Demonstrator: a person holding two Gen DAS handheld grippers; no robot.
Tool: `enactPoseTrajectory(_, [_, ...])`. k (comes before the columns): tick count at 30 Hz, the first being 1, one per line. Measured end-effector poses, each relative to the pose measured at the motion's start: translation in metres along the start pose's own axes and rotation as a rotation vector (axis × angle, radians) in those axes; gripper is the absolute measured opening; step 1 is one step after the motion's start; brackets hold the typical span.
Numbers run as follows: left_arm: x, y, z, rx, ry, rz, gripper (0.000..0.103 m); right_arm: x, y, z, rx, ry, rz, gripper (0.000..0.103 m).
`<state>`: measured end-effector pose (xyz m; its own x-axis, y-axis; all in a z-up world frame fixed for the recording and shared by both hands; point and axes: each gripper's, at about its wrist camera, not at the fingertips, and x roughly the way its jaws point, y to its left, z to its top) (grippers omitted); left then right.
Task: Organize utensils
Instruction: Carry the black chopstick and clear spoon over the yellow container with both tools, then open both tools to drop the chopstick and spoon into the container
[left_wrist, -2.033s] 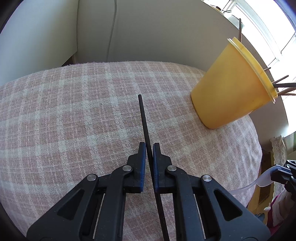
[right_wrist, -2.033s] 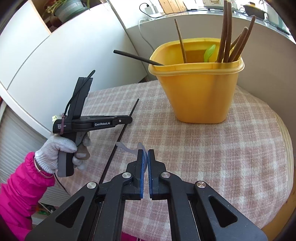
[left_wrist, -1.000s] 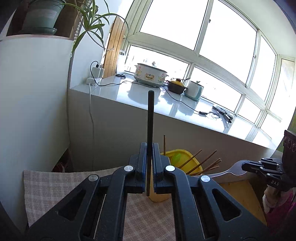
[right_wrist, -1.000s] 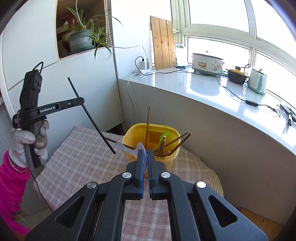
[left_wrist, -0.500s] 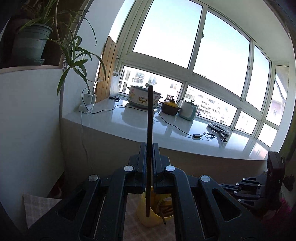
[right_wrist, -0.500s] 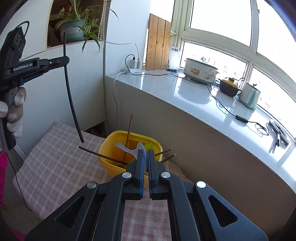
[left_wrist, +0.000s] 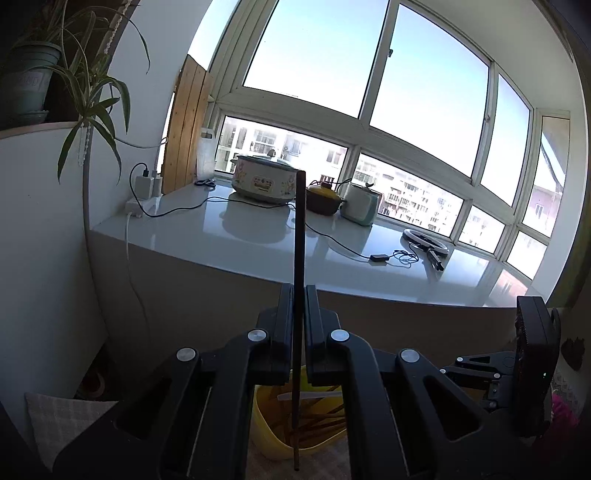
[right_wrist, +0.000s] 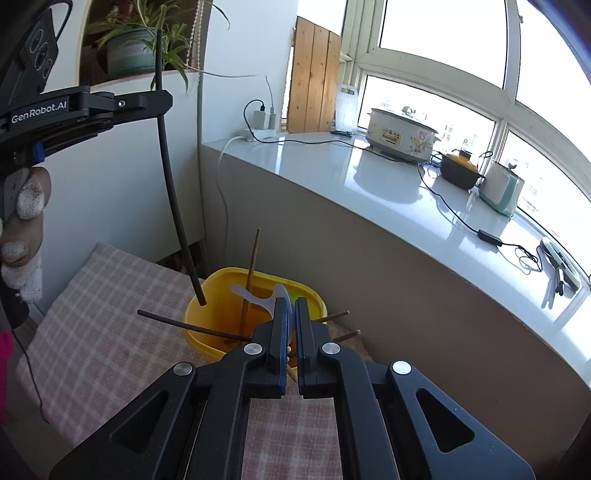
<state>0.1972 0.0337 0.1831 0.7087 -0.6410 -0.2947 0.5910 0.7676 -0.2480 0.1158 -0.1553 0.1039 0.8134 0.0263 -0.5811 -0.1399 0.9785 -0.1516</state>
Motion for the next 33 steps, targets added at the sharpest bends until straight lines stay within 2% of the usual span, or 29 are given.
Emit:
enactPoseTrajectory(11, [0.019,0.005,-0.026,-0.032,0.082,0.002,0.003,0.014,-0.007,0.001,0.073,0.002,0.05,0.003])
enactPoseTrajectory(29, [0.024,-0.001,-0.04,-0.013,0.123,-0.015,0.003,0.017,-0.012,-0.002,0.141,-0.025,0.096,0.006])
enactPoseTrajectory(31, [0.021,-0.002,-0.042,-0.01,0.123,-0.011,0.007,0.016,-0.012,-0.002,0.148,-0.033,0.096,0.009])
enactPoseTrajectory(33, [0.018,-0.002,-0.045,-0.016,0.119,-0.01,0.027,0.015,-0.012,-0.001,0.161,-0.05,0.1,0.024])
